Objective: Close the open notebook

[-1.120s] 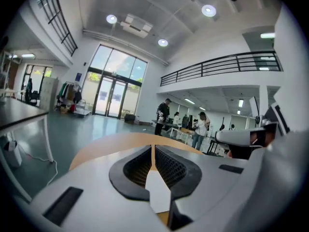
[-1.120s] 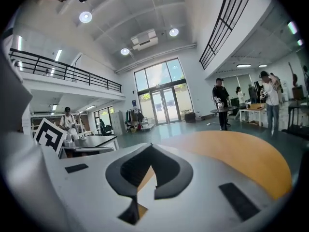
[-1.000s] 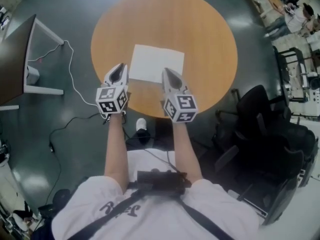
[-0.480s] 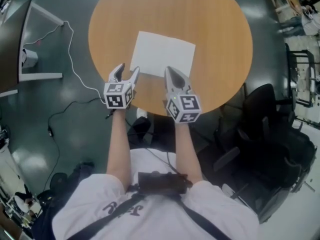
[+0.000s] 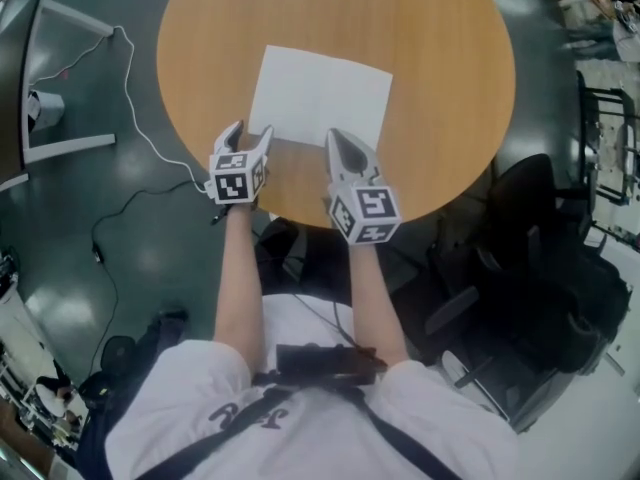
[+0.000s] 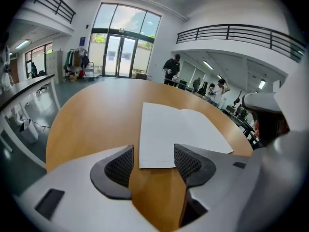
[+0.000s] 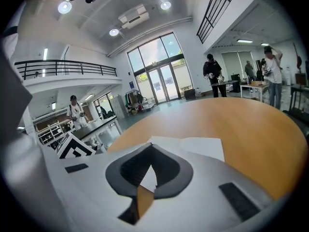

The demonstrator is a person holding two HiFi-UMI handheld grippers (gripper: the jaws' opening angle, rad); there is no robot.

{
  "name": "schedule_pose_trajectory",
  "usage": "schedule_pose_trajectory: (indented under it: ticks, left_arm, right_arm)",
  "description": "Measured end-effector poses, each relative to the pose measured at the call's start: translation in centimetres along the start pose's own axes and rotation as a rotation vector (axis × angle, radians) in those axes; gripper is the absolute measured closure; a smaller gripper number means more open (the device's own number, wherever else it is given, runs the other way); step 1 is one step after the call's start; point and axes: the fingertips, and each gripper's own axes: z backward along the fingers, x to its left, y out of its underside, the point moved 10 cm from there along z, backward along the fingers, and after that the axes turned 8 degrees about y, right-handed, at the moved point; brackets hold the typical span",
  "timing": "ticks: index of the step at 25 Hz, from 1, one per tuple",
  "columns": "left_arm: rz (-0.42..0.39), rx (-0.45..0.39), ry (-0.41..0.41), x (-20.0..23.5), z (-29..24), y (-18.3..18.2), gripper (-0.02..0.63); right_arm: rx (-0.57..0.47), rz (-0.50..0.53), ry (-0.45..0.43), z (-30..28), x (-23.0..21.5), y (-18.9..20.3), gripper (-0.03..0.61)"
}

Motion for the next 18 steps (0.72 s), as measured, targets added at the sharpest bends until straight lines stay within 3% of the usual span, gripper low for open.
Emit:
schedule_pose_trajectory:
  ticks: [5, 11, 18]
  left_arm:
    - [0.046, 0.05, -0.024, 0.3, -0.7, 0.9, 0.337]
    - [-0.039, 0.105, -0.107, 0.2, -1.1, 1.1, 0.395]
    - [-0.022, 0.138, -0.136, 0.1, -1.0, 0.7, 0.45]
  right_arm:
    - [0.015, -0.013, 0.014, -0.3, -0.9, 0.5, 0.563]
    - [0.016, -0.015, 0.018, -1.0, -1.3, 0.6, 0.563]
    - [0.023, -0.018, 0.007, -1.3, -1.0, 0.5, 0.563]
